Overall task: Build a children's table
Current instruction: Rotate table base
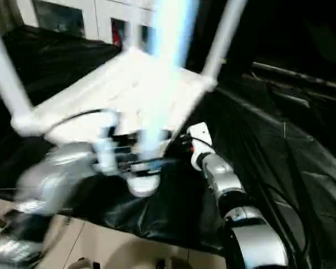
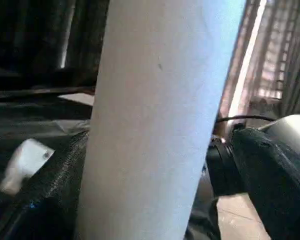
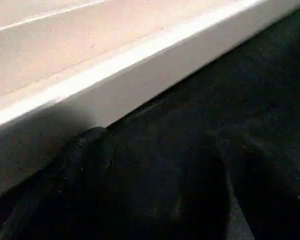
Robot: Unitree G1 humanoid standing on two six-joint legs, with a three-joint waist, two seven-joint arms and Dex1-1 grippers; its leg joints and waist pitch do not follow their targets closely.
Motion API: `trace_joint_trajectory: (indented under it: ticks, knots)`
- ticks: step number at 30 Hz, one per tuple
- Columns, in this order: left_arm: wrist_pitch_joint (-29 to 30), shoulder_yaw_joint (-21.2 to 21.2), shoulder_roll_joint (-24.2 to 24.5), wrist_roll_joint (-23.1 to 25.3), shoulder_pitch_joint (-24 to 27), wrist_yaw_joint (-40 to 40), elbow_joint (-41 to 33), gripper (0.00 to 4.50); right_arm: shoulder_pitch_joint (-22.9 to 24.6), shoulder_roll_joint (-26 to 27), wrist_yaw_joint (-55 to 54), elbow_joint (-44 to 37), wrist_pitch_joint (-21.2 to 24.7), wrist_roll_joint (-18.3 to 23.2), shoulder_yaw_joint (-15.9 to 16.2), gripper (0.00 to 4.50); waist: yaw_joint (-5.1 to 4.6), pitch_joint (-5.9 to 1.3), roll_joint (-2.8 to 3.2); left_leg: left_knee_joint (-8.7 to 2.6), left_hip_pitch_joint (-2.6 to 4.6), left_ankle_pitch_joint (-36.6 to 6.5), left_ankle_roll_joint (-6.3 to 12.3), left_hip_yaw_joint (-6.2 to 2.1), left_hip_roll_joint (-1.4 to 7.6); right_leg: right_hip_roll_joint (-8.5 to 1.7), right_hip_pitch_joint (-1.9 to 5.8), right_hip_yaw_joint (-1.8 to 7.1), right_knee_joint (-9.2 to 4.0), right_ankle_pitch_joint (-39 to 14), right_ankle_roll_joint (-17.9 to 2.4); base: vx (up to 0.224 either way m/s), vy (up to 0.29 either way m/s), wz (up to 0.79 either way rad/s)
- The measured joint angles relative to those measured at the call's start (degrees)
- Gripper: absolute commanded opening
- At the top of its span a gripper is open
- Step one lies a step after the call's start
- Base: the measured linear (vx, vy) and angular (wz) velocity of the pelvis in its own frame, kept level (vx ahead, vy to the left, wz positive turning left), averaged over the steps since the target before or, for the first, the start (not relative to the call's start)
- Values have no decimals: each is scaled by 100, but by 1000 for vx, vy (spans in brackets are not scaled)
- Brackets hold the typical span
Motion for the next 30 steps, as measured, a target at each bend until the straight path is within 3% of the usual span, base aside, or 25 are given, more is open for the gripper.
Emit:
trace_joint_trajectory:
  ticks: [11,16,21,24,30]
  knots:
    - [-971,-287,-484,495,-465,90,943,450,-91,162,-15,133,-157,12,-51,385,-30,0,8,-2,2,0,1,2,5,6,-2,-1,-4,-1,-4,0,0,0]
    - [-1624,-289,-537,1057,-819,671,1703,450,-195,137,-308,241,-265,-113,-40,385,2,1,11,-2,6,0,0,-1,5,6,1,-3,0,4,-11,0,0,0]
    - [-1773,-358,-141,1416,-871,806,1889,450,-233,-168,-99,58,-332,-75,-115,385,51,0,22,-2,13,0,0,-6,5,6,3,-4,6,9,-18,0,0,0]
    - [-1769,-342,247,1419,-641,465,1845,450,-116,-535,382,-335,-375,-44,-108,385,74,-2,28,-3,17,0,0,-5,5,6,4,-5,9,10,-18,0,0,0]
    - [-1681,-418,935,1475,-361,-287,1800,450,603,-1305,2072,-1481,-316,110,150,385,160,27,125,-3,8,0,1,-8,3,3,7,-3,-5,9,-18,0,0,0]
